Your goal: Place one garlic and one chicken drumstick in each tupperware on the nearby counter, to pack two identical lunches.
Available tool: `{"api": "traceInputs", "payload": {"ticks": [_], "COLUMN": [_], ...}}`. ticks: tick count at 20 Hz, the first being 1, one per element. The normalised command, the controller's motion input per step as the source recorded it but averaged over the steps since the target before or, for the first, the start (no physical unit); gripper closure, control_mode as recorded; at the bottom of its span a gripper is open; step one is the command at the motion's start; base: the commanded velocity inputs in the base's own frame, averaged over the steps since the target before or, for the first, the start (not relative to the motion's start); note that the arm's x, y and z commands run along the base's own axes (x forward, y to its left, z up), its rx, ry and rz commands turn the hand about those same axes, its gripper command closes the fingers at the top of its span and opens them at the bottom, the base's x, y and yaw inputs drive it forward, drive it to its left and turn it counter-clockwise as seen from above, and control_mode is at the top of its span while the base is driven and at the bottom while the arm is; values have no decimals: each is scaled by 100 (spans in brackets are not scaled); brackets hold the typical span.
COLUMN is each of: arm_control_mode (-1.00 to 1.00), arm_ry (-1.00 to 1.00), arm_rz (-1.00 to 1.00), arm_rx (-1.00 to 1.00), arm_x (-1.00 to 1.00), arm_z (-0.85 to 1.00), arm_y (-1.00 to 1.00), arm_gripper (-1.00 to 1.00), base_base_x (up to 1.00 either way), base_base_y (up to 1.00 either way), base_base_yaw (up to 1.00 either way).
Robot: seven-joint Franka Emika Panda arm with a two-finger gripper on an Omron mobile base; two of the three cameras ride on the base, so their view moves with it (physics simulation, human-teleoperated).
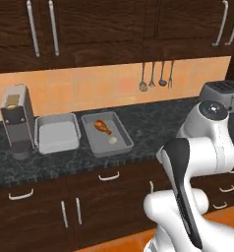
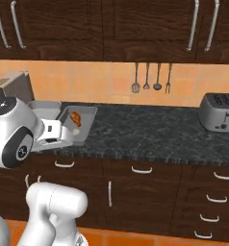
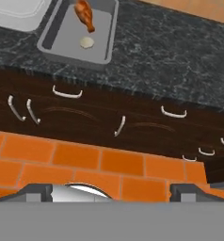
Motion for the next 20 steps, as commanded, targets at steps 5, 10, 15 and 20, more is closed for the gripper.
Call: {"api": "traceInputs", "payload": {"ticks": [5, 10, 15, 20], "arm_control_mode": [100, 100, 100, 100], "arm_ry": [0, 0, 0, 0], "arm_rz": [0, 0, 0, 0], "arm_rx": [0, 0, 0, 0], "arm_x": [0, 0, 0, 0], "arm_z": [0, 0, 0, 0], "arm_y": [0, 0, 0, 0], "arm_gripper": [-100, -100, -100, -100], "base_base_x": [-3, -29, -77, -16], "base_base_y": [-100, -100, -100, -100], "base_base_yaw": [-10, -7, -6, -6]}}
